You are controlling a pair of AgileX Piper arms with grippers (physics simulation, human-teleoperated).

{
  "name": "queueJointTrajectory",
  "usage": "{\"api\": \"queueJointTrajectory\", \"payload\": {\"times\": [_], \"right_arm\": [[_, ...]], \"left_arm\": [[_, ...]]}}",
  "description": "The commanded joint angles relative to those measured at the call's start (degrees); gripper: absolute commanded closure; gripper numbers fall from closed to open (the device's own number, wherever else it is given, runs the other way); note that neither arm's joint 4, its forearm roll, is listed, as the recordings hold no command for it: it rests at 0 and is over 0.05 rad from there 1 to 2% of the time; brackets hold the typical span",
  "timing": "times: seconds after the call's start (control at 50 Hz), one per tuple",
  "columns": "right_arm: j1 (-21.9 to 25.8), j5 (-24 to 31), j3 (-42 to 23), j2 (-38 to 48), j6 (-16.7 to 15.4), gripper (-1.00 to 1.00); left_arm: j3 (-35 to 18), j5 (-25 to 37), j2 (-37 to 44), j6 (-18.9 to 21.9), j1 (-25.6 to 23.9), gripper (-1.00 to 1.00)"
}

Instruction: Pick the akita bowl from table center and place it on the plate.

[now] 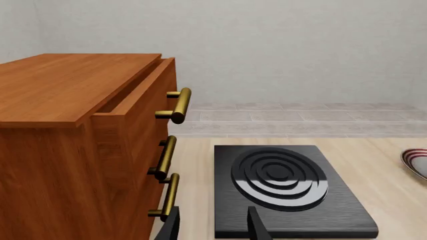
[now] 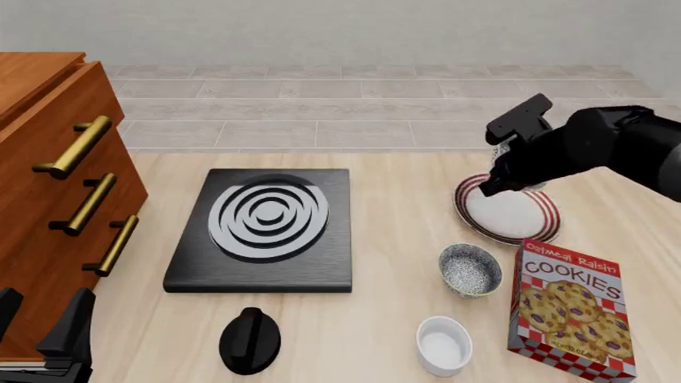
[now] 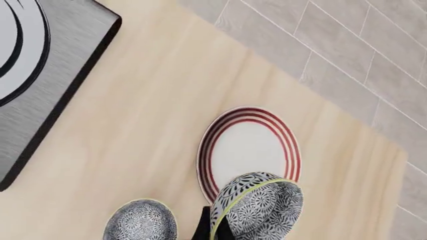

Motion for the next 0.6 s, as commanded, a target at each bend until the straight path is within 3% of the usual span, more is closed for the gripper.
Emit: {"api": "queueJointTrajectory", "payload": {"times": [0.02, 0.08, 0.26, 0.38, 0.4, 0.5, 0.52, 0.56, 0.6], "right_arm": [[0.17, -4.22, 5.69, -3.40, 2.81, 1.00], [1.29, -5.26, 6.39, -4.53, 5.33, 1.00], [2.94, -7.72, 9.10, -6.38, 7.58, 1.00], [2.22, -10.28, 10.70, -8.06, 10.29, 1.00], [1.36, -10.88, 10.19, -8.45, 12.34, 1.00], [0.86, -13.43, 13.01, -8.91, 12.98, 1.00], [1.02, -14.54, 13.87, -9.34, 15.44, 1.00], [0.70, -15.09, 14.46, -9.20, 14.98, 1.00], [-0.33, -16.61, 15.06, -9.02, 16.90, 1.00]], "left_arm": [[0.00, 0.00, 0.00, 0.00, 0.00, -1.00], [0.00, 0.00, 0.00, 0.00, 0.00, -1.00], [0.00, 0.00, 0.00, 0.00, 0.00, -1.00], [0.00, 0.00, 0.00, 0.00, 0.00, -1.00], [0.00, 0.00, 0.00, 0.00, 0.00, -1.00], [0.00, 0.00, 0.00, 0.00, 0.00, -1.00], [0.00, 0.00, 0.00, 0.00, 0.00, -1.00], [0.00, 0.00, 0.00, 0.00, 0.00, -1.00], [0.00, 0.00, 0.00, 0.00, 0.00, -1.00]]}}
